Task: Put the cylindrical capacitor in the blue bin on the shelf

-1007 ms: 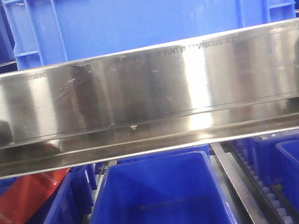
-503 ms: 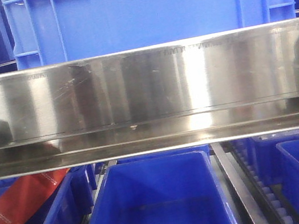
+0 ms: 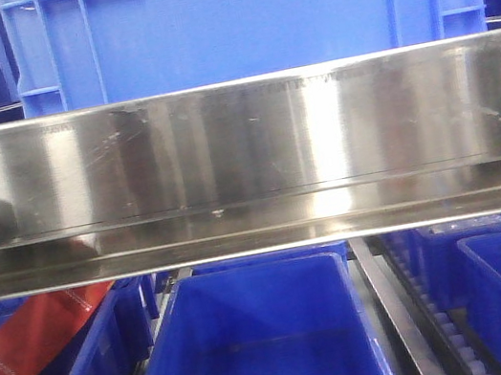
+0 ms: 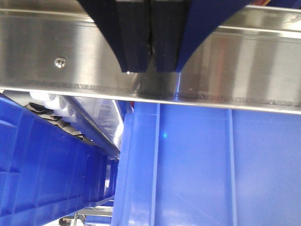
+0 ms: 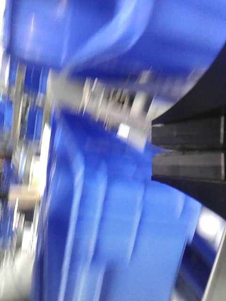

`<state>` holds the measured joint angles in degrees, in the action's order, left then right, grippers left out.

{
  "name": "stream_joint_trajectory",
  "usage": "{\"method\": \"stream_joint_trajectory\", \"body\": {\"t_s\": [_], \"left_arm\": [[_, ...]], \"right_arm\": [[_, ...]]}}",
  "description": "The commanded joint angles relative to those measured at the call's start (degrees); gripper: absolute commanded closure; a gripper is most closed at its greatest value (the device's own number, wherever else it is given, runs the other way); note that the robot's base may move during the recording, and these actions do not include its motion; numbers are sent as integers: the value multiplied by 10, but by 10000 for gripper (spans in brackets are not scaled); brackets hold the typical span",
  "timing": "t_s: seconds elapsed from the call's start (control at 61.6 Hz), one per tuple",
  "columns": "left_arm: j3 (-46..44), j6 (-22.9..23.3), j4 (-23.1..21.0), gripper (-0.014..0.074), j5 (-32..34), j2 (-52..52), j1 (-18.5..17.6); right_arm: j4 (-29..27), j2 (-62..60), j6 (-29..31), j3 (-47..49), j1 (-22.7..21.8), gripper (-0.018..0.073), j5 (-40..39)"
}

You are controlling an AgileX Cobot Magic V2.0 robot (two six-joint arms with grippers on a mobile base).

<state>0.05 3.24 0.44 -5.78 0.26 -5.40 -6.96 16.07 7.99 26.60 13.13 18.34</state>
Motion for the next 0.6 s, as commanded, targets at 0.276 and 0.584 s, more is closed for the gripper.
{"method": "stream_joint_trajectory", "body": {"t_s": [0.276, 0.584], "left_arm": [[-1, -1, -1, 707, 13, -3, 0], [-1, -1, -1, 707, 13, -3, 0]], "right_arm": [[2, -119, 1, -178, -160, 720, -71], [4, -161, 1, -266, -174, 720, -160]]}}
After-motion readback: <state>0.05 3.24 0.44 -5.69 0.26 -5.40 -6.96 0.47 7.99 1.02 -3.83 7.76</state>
